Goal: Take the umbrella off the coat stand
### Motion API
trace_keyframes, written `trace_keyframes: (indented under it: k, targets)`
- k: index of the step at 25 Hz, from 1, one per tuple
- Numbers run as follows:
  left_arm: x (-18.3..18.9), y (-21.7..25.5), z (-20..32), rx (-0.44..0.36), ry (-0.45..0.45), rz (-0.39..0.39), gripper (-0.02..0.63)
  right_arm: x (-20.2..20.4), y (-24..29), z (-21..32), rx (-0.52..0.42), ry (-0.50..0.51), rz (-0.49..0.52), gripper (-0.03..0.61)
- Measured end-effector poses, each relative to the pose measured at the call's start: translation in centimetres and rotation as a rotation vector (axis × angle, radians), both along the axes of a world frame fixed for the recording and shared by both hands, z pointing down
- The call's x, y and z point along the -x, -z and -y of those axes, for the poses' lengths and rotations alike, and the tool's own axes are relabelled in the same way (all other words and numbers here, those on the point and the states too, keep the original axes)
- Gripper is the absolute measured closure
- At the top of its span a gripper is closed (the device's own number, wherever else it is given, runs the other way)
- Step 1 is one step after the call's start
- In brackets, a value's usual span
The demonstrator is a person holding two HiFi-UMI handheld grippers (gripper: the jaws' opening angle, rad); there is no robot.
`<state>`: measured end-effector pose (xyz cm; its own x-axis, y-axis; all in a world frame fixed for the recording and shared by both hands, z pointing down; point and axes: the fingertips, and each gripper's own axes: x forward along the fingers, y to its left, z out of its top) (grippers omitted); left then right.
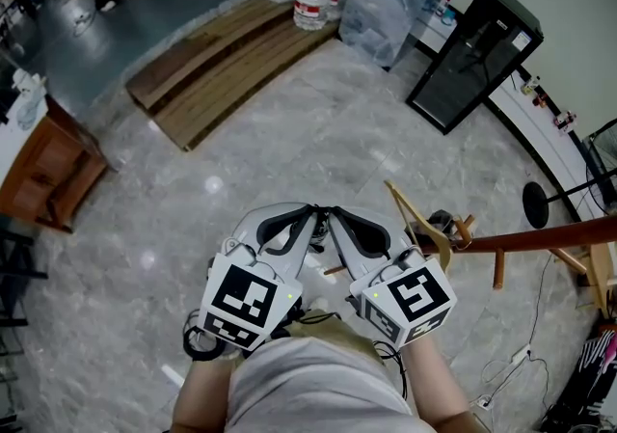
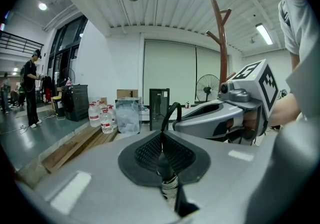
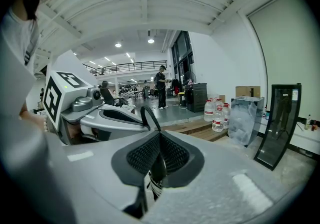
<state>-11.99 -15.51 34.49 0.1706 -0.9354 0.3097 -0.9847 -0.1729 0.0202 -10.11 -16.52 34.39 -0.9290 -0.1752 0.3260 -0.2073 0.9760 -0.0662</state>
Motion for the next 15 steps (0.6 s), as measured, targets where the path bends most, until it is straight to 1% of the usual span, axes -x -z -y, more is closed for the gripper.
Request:
trace_keyframes:
  k: [10,15]
  targets:
    - [0.35,-0.02,0.04,0.002,-0.013,0.005,0.597,0.45,-0.05,-0.12,0.006,-0.010,0.003,0.575]
    - [0.34,-0.16,-0.16,0.007,-0.023,0.021,0.595,0.62,-0.25,-0.42,0.002,-0.009,-0.004,0.575]
